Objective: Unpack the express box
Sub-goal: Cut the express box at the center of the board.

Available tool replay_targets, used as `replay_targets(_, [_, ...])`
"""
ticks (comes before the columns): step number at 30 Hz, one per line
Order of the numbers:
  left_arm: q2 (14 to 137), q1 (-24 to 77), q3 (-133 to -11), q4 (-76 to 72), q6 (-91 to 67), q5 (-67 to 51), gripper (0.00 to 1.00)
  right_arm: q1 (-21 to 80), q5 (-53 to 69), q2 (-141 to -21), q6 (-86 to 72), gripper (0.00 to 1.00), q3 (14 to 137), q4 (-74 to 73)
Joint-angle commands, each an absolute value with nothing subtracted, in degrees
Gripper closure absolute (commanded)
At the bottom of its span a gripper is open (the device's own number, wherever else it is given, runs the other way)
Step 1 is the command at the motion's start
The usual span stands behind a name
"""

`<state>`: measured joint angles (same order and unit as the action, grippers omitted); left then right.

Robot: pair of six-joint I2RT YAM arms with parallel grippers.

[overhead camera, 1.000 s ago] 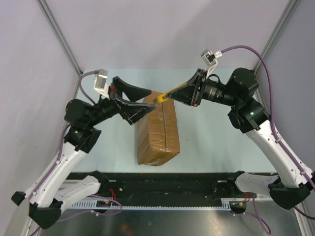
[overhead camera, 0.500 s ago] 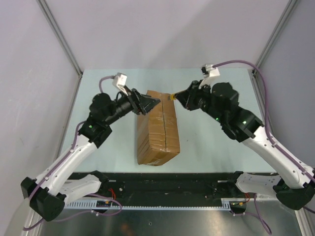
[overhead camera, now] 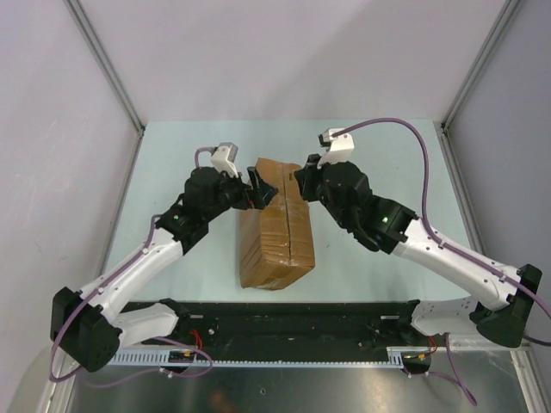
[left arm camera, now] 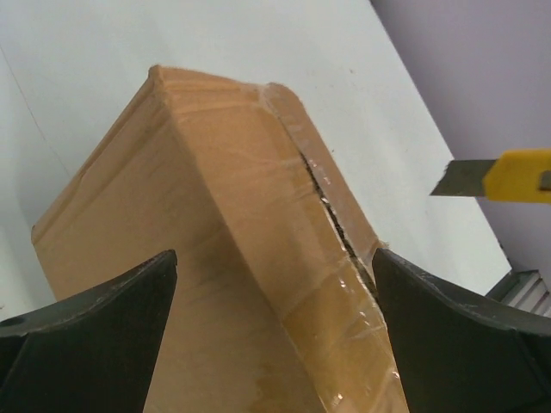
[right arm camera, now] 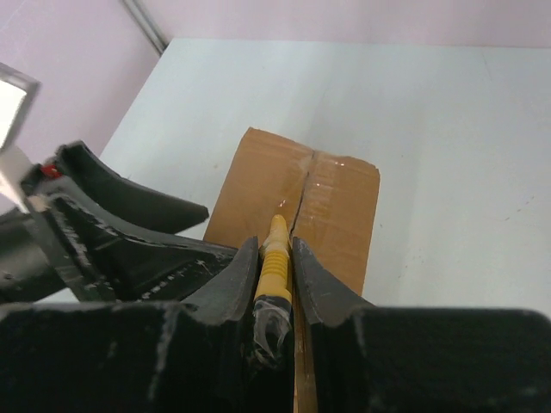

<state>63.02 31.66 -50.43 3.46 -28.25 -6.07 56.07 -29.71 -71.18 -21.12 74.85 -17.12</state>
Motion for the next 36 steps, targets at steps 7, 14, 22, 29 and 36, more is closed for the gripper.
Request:
replay_targets(7, [64.6,31.8,-47.6,5.0,-26.1,-4.6,0.06,59.3,-36.7,-74.9,-16.6,1.00,75.1,-6.9])
replay_targets(14, [61.0,27.7,-41.8,6.7,-27.9,-8.5,0.30,60.2,-37.8,-77.0,-16.0,1.00,75.1,-4.7])
replay_targets(22, [57.7,26.9,-33.4,6.9,-36.4,-10.8,0.42,61.6,-39.5,-81.2,-13.0,1.00,75.1,1.1])
replay_targets(29, [54.8,25.7,-24.1,7.6,-48.2,-11.5,0.63,61.9,-40.1,-84.9,-11.2,1.00,75.3,6.3])
replay_targets(36, [54.6,23.4,-22.2,8.9,-56.3,-10.5,0.66,61.9,-42.5,-85.3,-8.8,1.00,76.4,8.7])
